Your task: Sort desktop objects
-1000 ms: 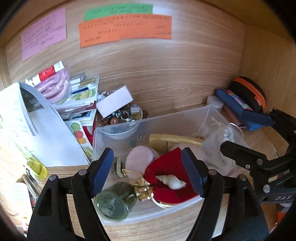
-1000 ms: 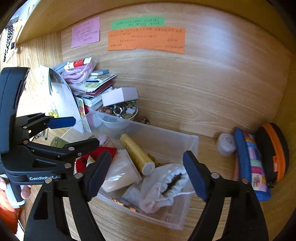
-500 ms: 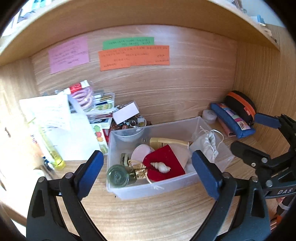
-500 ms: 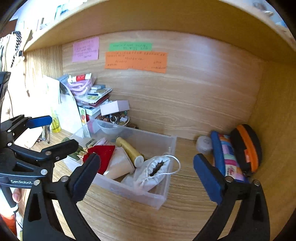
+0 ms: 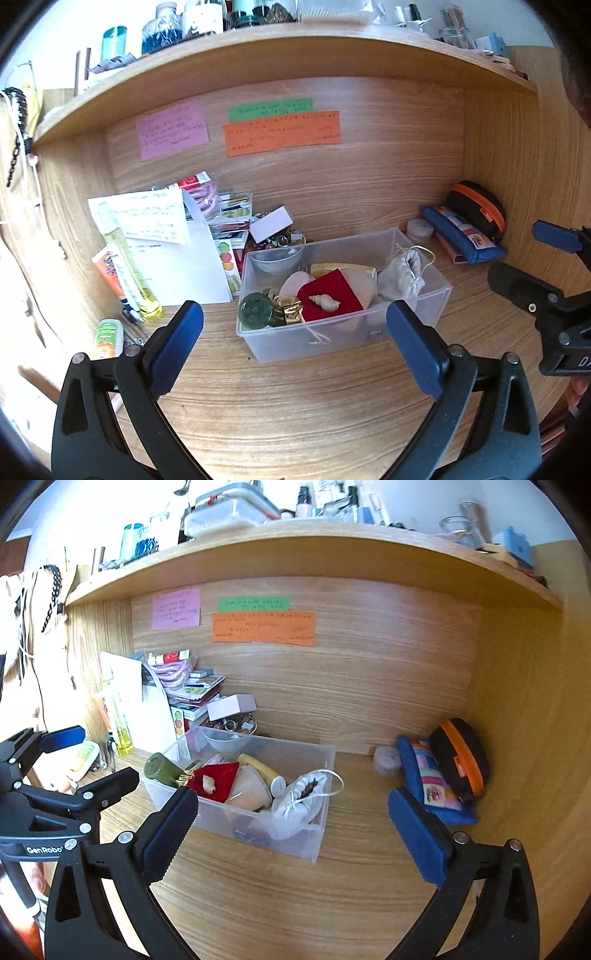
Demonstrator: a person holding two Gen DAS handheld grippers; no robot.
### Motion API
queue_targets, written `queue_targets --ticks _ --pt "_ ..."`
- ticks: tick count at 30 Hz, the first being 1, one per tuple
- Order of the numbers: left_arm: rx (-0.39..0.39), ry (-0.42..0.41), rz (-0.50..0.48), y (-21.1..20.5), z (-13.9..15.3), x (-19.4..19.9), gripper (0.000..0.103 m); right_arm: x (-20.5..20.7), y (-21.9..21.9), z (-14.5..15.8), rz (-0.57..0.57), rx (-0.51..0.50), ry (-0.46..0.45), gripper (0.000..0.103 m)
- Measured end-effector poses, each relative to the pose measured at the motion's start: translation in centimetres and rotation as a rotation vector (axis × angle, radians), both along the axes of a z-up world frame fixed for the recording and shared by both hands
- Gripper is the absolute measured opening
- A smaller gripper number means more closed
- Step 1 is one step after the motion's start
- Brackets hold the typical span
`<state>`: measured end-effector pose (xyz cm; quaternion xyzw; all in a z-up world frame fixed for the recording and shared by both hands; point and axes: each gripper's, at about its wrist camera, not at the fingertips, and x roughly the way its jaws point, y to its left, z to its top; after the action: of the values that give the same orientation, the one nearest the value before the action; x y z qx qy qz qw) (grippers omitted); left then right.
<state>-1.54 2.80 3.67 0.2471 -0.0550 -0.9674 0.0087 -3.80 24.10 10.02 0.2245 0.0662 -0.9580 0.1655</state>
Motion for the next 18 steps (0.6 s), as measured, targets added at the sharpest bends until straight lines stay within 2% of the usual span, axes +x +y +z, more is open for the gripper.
queue_targets --ticks 7,12,18 --pt "0.019 -0.005 0.010 0.0 -0.3 0.9 0.101 1.7 0.6 -0.5 -0.015 -0.029 0.006 0.103" --pt "0.037 0.000 0.022 -0.3 -0.6 1.1 0.103 1.4 0.8 -1.2 -0.022 -0.059 -0.020 0.103" --pt "0.056 0.008 0.014 -0.5 -1.0 0.8 0.103 0.8 0.6 -2.2 -0.025 -0.048 -0.042 0.103"
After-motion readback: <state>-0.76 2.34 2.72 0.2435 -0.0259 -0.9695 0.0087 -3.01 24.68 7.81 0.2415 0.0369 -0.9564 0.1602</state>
